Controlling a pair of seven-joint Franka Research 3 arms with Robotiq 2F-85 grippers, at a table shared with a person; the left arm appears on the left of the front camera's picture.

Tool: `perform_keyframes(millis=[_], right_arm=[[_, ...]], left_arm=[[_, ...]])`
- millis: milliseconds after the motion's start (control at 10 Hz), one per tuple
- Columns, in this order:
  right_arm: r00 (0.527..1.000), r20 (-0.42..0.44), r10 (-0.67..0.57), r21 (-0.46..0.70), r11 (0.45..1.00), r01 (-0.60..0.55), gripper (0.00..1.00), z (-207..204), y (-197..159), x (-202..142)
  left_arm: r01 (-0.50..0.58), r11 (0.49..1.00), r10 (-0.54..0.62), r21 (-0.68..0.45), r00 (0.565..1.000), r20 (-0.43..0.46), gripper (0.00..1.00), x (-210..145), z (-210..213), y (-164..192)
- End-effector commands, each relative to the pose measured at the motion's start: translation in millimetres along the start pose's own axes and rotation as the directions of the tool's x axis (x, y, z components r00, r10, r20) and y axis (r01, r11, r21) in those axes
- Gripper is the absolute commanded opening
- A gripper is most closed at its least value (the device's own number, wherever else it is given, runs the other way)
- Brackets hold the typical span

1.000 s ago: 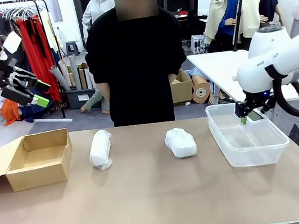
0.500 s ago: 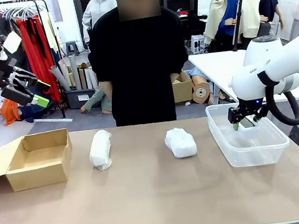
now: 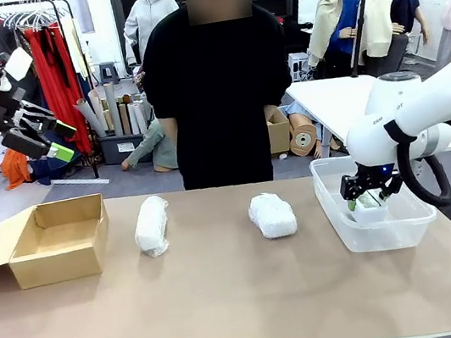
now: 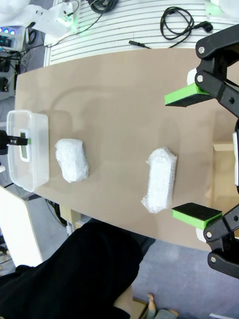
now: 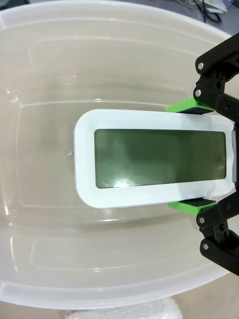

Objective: Separate and place wrapped and unwrapped clocks.
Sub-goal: If the picked Digital clock is wrapped, place it in the Package Box ; if not, place it in the Organizing box.

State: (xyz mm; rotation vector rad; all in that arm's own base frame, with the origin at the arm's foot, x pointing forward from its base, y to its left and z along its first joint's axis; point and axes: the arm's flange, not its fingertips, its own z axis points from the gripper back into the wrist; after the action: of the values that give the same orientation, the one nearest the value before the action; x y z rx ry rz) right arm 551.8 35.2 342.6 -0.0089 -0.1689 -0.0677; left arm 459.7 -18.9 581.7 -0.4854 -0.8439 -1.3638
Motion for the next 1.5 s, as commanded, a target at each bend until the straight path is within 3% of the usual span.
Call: perform_keyframes(millis=[0, 500, 600, 1100, 1400], right_arm=[[0.999, 0.026, -0.027, -0.002, 1.000, 0.027, 0.00, -3, 4, -9], [1.000, -0.002, -0.019, -0.015, 1.000, 0.019, 0.00, -13, -2, -15], [1.000, -0.005, -0.023, -0.015, 1.000, 0.023, 0.05, -14, -3, -15], [0.999, -0.018, -0.036, -0.010, 0.999, 0.036, 0.99, -13, -4, -15], [0.999, -0.011, -0.038, -0.012, 0.999, 0.038, 1.00, -11, -5, -14]], left_arm=[[0.001, 1.000, -0.001, -0.005, 1.000, 0.008, 1.00, 0, 1, 0], [0.001, 1.000, -0.001, -0.005, 1.000, 0.008, 1.00, 0, 1, 0], [0.001, 1.000, -0.001, -0.005, 1.000, 0.008, 1.00, 0, 1, 0], [0.001, 1.000, -0.001, -0.005, 1.000, 0.008, 1.00, 0, 1, 0], [0.001, 1.000, -0.001, -0.005, 1.000, 0.008, 1.00, 0, 1, 0]])
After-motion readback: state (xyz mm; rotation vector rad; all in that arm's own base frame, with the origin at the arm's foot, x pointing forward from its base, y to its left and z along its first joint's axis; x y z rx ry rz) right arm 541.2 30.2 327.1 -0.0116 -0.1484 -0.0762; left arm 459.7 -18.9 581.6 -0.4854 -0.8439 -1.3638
